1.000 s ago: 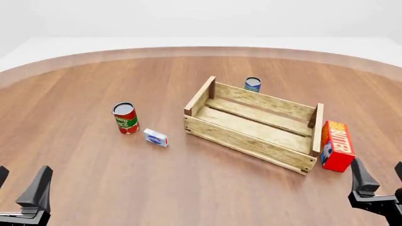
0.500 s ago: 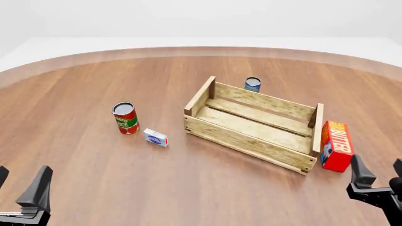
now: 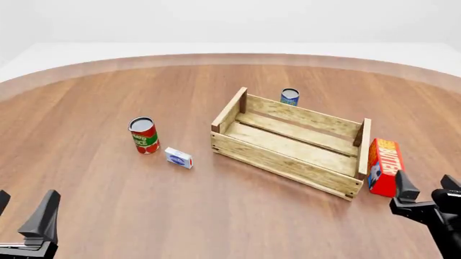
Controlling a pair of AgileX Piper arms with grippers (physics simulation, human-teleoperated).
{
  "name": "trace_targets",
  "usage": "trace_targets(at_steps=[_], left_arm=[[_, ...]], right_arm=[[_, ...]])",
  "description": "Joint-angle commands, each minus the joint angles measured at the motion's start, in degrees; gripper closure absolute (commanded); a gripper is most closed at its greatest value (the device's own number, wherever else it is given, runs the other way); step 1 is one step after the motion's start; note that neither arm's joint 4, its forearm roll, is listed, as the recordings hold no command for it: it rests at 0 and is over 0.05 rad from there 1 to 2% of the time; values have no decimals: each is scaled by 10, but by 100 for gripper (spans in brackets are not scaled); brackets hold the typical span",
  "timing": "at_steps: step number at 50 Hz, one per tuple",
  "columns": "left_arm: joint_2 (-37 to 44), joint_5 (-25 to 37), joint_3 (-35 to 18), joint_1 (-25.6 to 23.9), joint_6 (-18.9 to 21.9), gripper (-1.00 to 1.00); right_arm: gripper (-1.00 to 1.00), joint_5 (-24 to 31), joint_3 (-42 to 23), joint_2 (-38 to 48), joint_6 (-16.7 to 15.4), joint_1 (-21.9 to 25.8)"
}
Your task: Pick up the butter and put it in the tray.
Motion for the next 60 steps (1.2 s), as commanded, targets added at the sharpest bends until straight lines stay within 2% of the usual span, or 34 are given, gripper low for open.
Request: trace_targets(at_steps=[1, 16, 60], left_arm=[[0, 0, 0, 0, 0, -100], [0, 0, 0, 0, 0, -100], [0, 0, 0, 0, 0, -100]], right_arm=[[-100, -85, 0, 96, -3, 0], [-100, -174, 0, 202, -6, -2], [-100, -280, 0, 326, -10, -9]])
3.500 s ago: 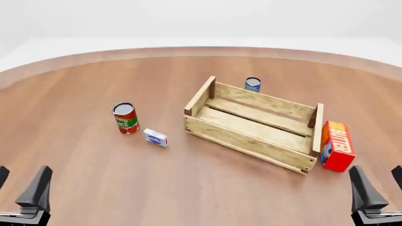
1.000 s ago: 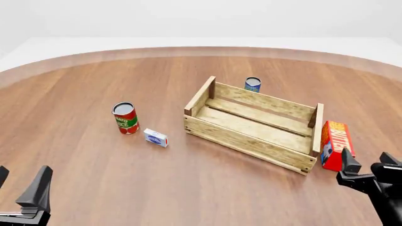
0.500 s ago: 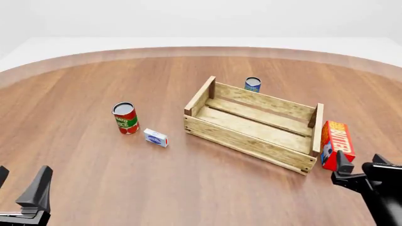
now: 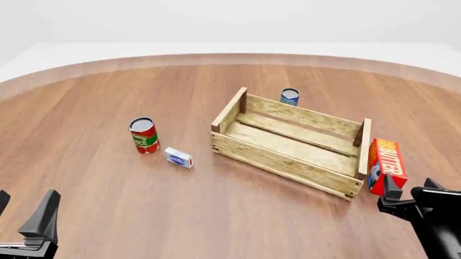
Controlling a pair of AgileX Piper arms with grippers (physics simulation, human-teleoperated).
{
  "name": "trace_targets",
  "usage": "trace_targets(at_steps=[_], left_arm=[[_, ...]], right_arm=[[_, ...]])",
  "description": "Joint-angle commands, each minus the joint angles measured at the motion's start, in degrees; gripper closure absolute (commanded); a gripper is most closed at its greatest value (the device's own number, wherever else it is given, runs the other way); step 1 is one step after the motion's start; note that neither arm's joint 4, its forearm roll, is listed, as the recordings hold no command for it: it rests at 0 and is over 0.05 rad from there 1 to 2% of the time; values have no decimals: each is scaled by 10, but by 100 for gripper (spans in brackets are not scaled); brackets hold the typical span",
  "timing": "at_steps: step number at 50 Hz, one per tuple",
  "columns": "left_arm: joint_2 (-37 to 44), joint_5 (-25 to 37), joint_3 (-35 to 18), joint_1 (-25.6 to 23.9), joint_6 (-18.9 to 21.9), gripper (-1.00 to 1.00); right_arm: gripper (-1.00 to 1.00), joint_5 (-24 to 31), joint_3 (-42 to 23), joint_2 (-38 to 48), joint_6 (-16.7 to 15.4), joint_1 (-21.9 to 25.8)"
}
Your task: Pick up the butter and put it in the tray.
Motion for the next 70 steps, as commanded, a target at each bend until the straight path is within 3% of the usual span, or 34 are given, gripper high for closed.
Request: trace_targets(at_steps=[1, 70], left_arm=[[0, 0, 0, 0, 0, -100], [0, 0, 0, 0, 0, -100]], right_arm=[[-100, -23, 0, 30, 0, -1], [-100, -27, -38, 84, -2, -4]])
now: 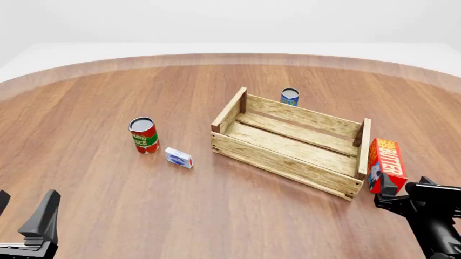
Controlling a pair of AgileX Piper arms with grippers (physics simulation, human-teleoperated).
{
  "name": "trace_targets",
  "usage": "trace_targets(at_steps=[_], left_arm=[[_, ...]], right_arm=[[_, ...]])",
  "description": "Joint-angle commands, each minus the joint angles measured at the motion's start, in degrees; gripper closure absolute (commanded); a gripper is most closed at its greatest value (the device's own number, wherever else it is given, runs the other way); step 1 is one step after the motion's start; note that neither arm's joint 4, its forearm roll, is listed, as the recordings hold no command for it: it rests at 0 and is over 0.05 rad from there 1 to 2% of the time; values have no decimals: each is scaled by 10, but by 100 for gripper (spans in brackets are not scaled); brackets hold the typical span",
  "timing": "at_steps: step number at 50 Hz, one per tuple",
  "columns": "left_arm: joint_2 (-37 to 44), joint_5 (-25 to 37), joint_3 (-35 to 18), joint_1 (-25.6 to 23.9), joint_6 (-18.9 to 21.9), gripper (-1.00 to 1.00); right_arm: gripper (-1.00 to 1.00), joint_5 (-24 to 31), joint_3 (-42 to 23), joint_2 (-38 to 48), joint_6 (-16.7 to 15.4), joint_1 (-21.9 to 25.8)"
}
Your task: Pick up the butter and put it in the tray.
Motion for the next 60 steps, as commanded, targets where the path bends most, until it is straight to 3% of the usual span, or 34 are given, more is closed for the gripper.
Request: trace_targets(at_steps=[1, 60], left_arm=[[0, 0, 0, 0, 0, -100], [0, 0, 0, 0, 0, -100]], right_arm=[[-100, 0, -9, 13, -1, 0], [-100, 0, -73, 115, -10, -4]])
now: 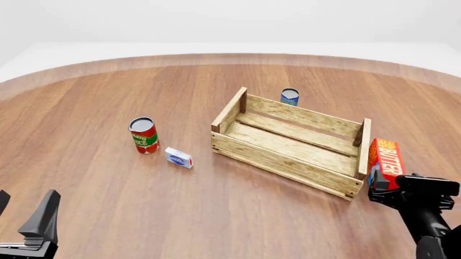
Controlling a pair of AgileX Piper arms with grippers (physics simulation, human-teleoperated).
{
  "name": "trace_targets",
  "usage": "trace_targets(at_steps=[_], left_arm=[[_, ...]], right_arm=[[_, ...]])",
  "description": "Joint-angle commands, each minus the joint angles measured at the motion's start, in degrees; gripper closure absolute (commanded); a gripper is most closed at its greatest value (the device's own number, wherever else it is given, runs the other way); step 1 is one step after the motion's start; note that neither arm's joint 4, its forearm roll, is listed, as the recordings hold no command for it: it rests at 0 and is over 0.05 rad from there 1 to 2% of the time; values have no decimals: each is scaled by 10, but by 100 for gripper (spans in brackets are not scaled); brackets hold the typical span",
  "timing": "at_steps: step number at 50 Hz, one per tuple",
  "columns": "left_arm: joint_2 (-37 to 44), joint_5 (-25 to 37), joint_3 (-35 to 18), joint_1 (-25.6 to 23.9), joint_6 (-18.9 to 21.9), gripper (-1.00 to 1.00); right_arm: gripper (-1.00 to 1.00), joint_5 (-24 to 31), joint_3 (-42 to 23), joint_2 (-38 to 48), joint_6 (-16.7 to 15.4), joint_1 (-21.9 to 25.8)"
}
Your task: Pick up the butter and put it in the tray.
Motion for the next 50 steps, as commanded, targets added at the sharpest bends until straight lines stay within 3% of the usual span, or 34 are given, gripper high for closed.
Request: trace_targets(at_steps=[1, 50], left_arm=[[0, 0, 0, 0, 0, -100], [0, 0, 0, 0, 0, -100]], right_arm=[[-100, 0, -11, 22, -3, 0], [-100, 0, -28, 56, -7, -4]])
